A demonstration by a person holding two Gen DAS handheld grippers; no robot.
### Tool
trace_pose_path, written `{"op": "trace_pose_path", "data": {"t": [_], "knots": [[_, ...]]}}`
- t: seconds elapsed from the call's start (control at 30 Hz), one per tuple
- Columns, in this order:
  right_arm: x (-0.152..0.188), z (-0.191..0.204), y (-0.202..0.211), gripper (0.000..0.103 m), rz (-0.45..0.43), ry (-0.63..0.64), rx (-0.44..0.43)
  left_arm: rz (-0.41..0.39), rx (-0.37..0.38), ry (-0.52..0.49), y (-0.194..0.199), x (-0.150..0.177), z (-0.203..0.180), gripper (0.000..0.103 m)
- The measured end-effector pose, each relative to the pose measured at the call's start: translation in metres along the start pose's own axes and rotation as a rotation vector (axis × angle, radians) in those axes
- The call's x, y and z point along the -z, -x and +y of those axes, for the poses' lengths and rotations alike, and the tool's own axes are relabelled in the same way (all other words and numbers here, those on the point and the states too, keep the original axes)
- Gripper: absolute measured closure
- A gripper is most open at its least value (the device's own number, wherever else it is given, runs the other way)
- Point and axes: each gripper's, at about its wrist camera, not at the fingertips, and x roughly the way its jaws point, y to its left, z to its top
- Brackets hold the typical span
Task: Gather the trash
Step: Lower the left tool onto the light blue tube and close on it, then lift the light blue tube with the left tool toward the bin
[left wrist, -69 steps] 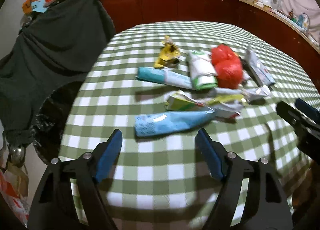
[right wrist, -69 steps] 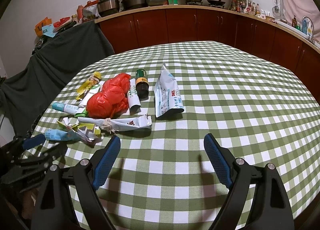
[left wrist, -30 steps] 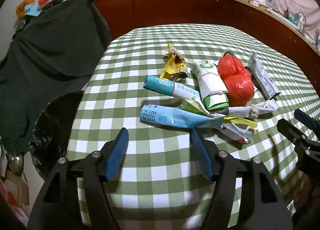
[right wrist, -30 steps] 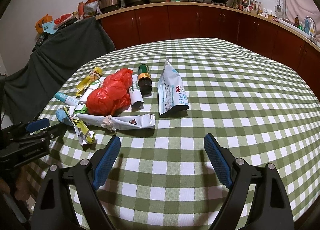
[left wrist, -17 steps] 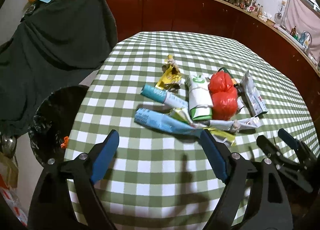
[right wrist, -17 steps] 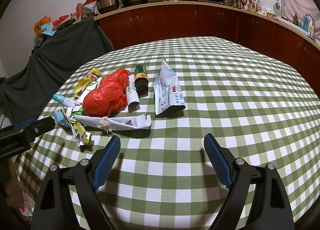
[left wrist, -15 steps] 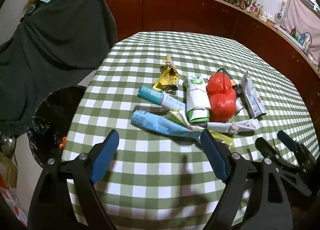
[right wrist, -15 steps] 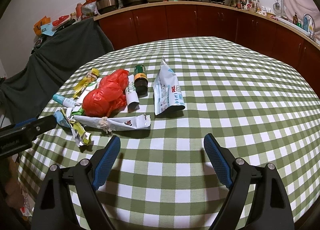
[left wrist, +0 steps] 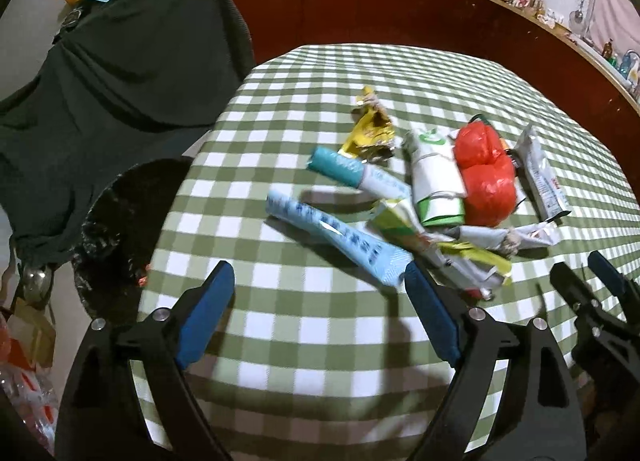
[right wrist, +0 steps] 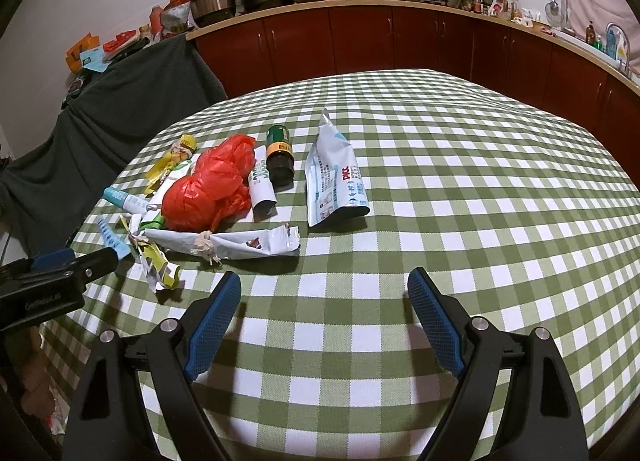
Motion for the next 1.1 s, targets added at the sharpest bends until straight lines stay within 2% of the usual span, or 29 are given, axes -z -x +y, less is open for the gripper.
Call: {"op": "trace_pose_path", "data": {"t": [0.33, 0.47, 0.57, 0.73, 0.87, 1.03, 1.1], "knots": [[0.002, 0.003, -0.001, 0.02, 0.002, 0.004, -0.001, 0.012, 0.014, 0.045, -0.006, -0.007, 0.002, 0.017], [0.002, 0.003, -0.001, 0.02, 0.003, 0.003, -0.002, 0.034, -0.018, 0.065, -0.018, -0.012, 0.002, 0.016], [0.002, 0.003, -0.001, 0.02, 0.006, 0.002, -0.005, 0.036, -0.015, 0.074, -0.022, -0.015, 0.007, 0.018], [0.002, 0.003, -0.002, 0.02, 0.007, 0.001, -0.01, 0.033, 0.055, 0.048, -0.016, -0.013, 0.01, 0.041], [0.003, 0.004, -0.002, 0.02, 0.008, 0.003, -0.01, 0.028, 0.088, 0.032, -0.013, -0.009, 0.015, 0.056], [0.002, 0.008, -0.001, 0.02, 0.007, 0.01, -0.013, 0.021, 0.076, -0.011, -0.01, -0.004, 0.019, 0.075], [0.002, 0.011, -0.001, 0.02, 0.007, 0.017, -0.018, 0.025, 0.078, -0.016, -0.008, -0.003, 0.023, 0.076]]}}
